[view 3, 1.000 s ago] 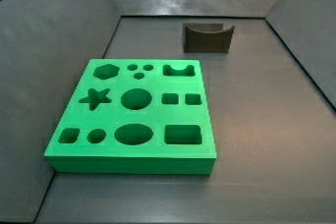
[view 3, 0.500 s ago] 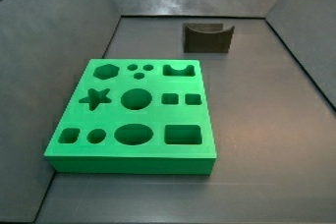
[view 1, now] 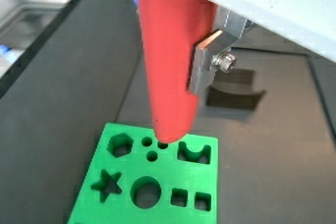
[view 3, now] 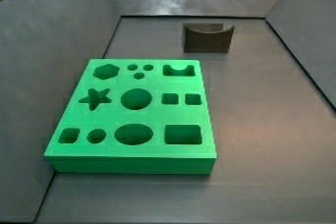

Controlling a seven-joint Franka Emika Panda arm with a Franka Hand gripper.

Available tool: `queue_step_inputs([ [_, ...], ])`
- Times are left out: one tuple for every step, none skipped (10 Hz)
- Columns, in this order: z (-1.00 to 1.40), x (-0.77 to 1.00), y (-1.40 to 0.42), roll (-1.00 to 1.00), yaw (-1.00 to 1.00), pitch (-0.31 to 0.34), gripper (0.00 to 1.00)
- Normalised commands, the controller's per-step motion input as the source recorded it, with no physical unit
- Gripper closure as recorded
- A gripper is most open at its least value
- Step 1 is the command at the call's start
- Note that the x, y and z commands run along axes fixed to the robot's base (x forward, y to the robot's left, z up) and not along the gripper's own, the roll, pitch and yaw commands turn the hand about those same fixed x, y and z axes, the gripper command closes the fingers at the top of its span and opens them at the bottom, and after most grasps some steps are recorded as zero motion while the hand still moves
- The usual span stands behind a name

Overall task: Pick up the oval object. Move up. Move to above the board. Insert the oval object.
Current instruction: Insert the oval object.

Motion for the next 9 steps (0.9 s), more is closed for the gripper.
queue_step_inputs([
  [0.0, 0.0, 0.0, 0.0, -1.0, -0.014, 1.0],
  [0.0, 0.0, 0.0, 0.0, -1.0, -0.014, 1.0],
  [0.0, 0.0, 0.0, 0.0, -1.0, -0.02, 1.0],
  [0.0, 0.0, 0.0, 0.0, -1.0, -0.019, 1.0],
  [0.0, 0.0, 0.0, 0.0, -1.0, -0.011, 1.0],
  [0.0, 0.0, 0.0, 0.0, -1.0, -0.009, 1.0],
  [0.0, 0.0, 0.0, 0.0, -1.0, -0.004, 1.0],
  [0.0, 0.0, 0.0, 0.0, -1.0, -0.004, 1.0],
  [0.0, 0.0, 0.0, 0.0, -1.0, -0.006, 1.0],
])
